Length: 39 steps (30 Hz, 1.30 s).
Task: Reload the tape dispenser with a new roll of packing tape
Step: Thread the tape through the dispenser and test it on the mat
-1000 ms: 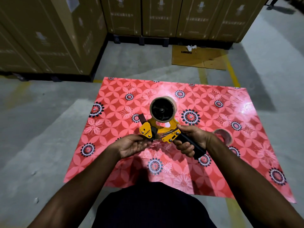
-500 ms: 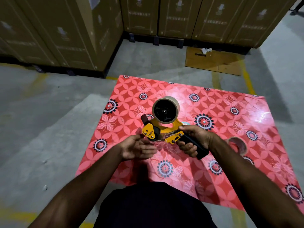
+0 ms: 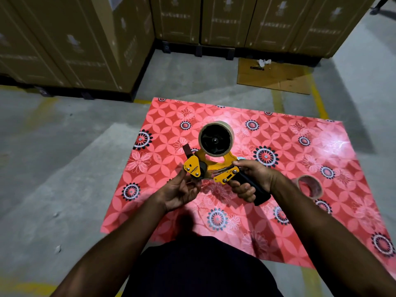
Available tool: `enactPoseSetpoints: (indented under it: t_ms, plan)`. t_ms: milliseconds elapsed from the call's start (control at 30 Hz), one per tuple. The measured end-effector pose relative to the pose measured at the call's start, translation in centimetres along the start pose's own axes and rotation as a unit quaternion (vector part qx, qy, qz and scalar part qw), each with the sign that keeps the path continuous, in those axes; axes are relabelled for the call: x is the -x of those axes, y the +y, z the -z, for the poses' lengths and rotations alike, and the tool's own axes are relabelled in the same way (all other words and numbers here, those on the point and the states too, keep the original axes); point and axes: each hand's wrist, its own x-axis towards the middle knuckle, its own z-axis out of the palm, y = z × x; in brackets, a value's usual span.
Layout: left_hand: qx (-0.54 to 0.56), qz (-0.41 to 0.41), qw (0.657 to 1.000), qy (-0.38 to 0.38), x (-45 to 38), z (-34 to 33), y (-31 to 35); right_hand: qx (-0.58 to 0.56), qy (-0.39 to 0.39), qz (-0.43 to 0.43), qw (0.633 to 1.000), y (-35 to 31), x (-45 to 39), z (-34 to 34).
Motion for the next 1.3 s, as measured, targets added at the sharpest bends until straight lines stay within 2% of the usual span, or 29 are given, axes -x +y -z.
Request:
enactPoseSetpoints:
  t_ms: [133,200,333,400,533,633,767,967,1133,1200,1300]
  plan:
    - [0.007,-0.011,1.0,0.018,0.3,-0.3,0.2,0.0,0.006,0.0,1.0,0.5,0.6,0.0]
    - [-0.028,-0.029,0.999,0.026,0.4,-0.3,0.6,-0.007,0.01,-0.003,1.0,0.8,1.0,0.3]
    - [-0.058,0.006,0.998,0.039,0.3,-0.4,0.5,-0.021,0.003,0.0,1.0,1.2,1.6,0.8]
    - [-0.069,0.009,0.997,0.024,0.1,-0.5,0.1,-0.026,-0.004,0.002,1.0,1.3,1.7,1.0]
    - [-0.023,-0.002,0.998,-0.052,-0.5,-1.5,-1.6,-0.022,-0.012,0.003,1.0,1.6,2.2,1.3]
    - [-0.023,-0.051,0.998,-0.006,-1.1,-2.0,-2.2,-0.019,-0.01,0.0,1.0,1.8,2.7,1.5]
    - [-0.025,-0.072,0.997,0.034,-1.4,-2.3,-2.5,-0.011,-0.006,-0.005,1.0,2.0,3.4,1.5]
    - [-0.036,-0.059,0.998,0.011,-1.2,-2.3,-3.1,0.005,0.005,-0.006,1.0,1.9,4.1,1.3]
    - [-0.011,-0.049,0.998,0.036,-1.2,-2.3,-3.0,0.007,0.0,-0.014,1.0,1.7,4.2,1.4]
    - [-0.048,-0.043,0.996,0.062,-1.1,-2.1,-2.7,0.012,0.004,-0.019,1.0,1.6,3.9,1.5]
    - [-0.082,0.007,0.994,0.076,-0.9,-1.9,-2.2,0.025,0.017,-0.026,0.999,1.5,3.1,1.4]
